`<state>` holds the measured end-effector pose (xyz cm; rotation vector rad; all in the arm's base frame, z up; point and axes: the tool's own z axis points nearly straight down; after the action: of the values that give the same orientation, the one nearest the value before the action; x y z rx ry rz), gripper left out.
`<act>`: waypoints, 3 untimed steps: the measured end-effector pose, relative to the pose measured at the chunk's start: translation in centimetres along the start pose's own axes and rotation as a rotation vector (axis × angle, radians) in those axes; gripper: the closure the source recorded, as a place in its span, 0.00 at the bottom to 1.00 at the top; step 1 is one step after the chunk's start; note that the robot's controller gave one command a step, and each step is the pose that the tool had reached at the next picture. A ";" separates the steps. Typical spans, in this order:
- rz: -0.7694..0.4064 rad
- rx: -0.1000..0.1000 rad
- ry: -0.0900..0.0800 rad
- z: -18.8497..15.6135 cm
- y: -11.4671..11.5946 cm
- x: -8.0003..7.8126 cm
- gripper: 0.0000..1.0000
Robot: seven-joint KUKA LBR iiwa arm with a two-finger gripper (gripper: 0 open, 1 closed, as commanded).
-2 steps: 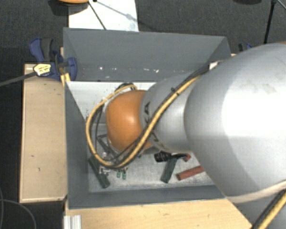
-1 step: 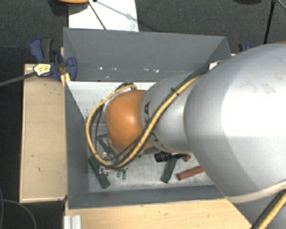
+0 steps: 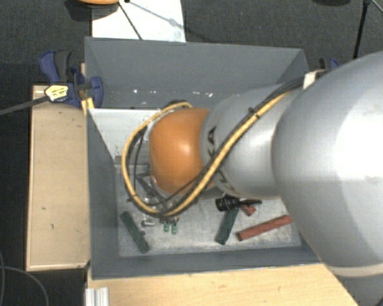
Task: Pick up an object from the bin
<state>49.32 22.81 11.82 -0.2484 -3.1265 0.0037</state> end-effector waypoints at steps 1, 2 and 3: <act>-0.010 -0.002 -0.004 -1.5 0.4 -1.0 0.00; -0.008 -0.003 -0.005 -1.6 0.4 -1.0 0.00; 0.059 -0.007 -0.009 4.7 1.5 1.2 1.00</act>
Offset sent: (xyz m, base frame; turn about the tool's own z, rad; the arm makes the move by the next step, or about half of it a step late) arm 0.0000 0.0000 0.0000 0.0000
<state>48.35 24.47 7.15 -0.3420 -3.1275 -0.0054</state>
